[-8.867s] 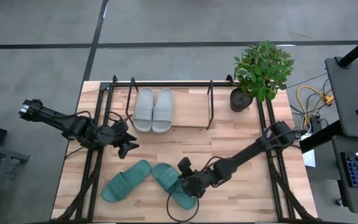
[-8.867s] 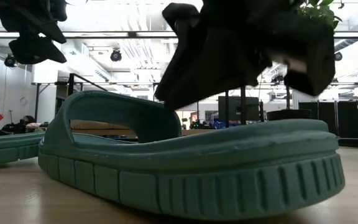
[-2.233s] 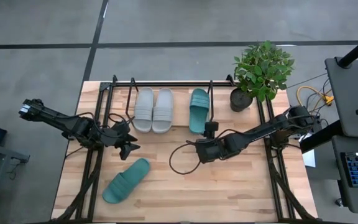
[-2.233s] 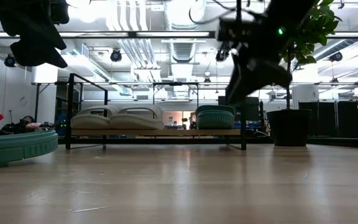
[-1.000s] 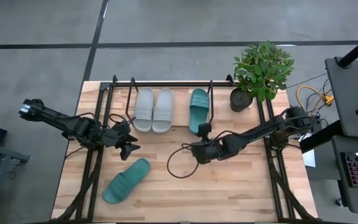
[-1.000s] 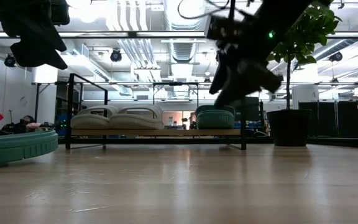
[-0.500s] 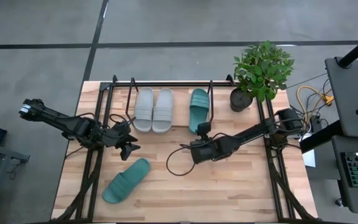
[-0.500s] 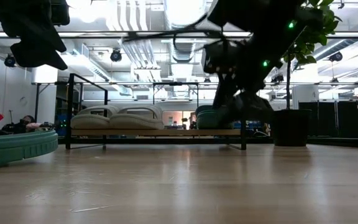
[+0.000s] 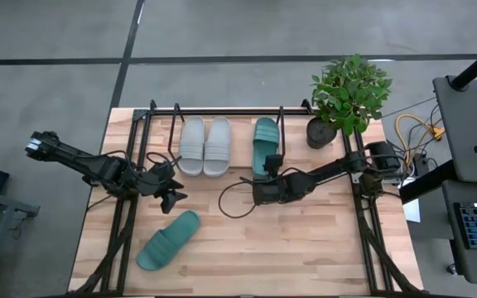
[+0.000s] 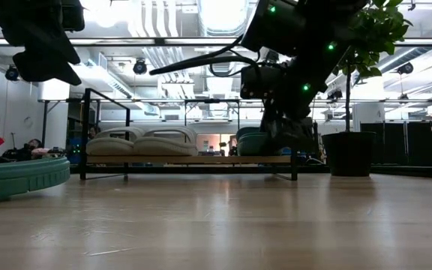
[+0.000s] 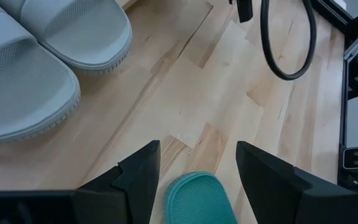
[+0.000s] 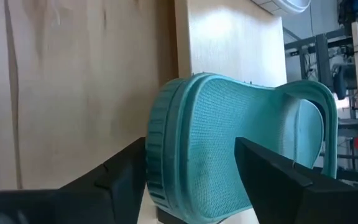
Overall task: Pick and place slides into the shelf
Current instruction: Put the right green slide on the shelf, then put the green slide on the shelf
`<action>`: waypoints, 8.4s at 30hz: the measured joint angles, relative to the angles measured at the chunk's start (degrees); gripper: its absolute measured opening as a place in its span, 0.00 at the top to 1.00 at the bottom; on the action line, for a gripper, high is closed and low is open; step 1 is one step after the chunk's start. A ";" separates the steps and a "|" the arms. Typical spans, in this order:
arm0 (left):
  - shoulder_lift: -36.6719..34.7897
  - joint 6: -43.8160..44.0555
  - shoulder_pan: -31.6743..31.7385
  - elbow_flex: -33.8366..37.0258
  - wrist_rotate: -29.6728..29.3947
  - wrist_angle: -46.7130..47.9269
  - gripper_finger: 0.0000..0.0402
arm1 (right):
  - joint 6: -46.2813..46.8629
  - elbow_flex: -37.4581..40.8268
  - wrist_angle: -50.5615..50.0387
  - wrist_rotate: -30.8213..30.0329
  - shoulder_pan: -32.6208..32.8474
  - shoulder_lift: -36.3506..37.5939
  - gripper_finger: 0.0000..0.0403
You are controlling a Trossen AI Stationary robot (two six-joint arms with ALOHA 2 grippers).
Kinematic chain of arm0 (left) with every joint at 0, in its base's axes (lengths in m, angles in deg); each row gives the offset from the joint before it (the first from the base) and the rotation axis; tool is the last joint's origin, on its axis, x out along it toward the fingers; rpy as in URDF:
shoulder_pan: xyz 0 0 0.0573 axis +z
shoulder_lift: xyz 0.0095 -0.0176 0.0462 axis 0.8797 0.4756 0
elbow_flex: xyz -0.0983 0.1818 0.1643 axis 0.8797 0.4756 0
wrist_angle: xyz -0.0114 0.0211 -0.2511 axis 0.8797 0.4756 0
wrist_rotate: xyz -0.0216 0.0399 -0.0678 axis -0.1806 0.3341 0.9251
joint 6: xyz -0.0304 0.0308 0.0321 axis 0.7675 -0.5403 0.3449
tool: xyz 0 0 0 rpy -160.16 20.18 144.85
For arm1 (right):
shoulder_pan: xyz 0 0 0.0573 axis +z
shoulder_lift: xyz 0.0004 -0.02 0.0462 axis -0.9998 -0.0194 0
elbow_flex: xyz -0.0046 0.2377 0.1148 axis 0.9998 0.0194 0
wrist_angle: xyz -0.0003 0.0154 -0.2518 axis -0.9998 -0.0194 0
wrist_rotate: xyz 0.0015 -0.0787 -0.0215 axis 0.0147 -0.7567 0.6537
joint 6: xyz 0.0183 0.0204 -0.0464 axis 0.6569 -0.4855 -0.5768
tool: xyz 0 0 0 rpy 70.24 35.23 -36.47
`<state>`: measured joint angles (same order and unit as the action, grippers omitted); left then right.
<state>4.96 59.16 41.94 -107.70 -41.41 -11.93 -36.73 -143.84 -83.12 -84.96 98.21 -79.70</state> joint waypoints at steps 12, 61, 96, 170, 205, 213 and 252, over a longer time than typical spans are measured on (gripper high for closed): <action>-0.07 0.00 0.00 0.00 0.00 0.01 0.51 | -0.08 0.00 -0.58 0.12 0.20 0.00 0.72; -0.07 0.00 0.00 0.22 0.33 0.03 0.51 | 3.31 -1.50 -12.69 3.66 3.39 1.92 0.65; -0.07 0.01 0.02 0.31 0.59 0.02 0.51 | 15.26 -17.35 -26.73 22.62 4.92 1.99 0.51; 42.59 -27.17 -2.47 -3.56 63.81 4.05 0.83 | 9.32 -15.41 -10.19 25.09 9.05 1.75 0.58; 14.72 -28.04 -2.47 -14.50 14.32 -4.58 1.00 | 9.22 -16.16 -13.31 9.81 13.28 18.30 0.69; 12.66 -43.21 -2.51 -14.25 3.31 -20.96 1.00 | 12.02 -16.17 -12.46 -12.01 18.63 24.51 0.70; 22.38 -88.42 -2.15 -12.37 -13.60 -70.35 1.00 | -7.77 -15.10 15.56 -1.67 19.04 26.27 0.35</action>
<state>27.34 -29.26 39.80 -120.07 -55.01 -82.28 -44.50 -158.94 -67.56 -86.64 117.25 -53.43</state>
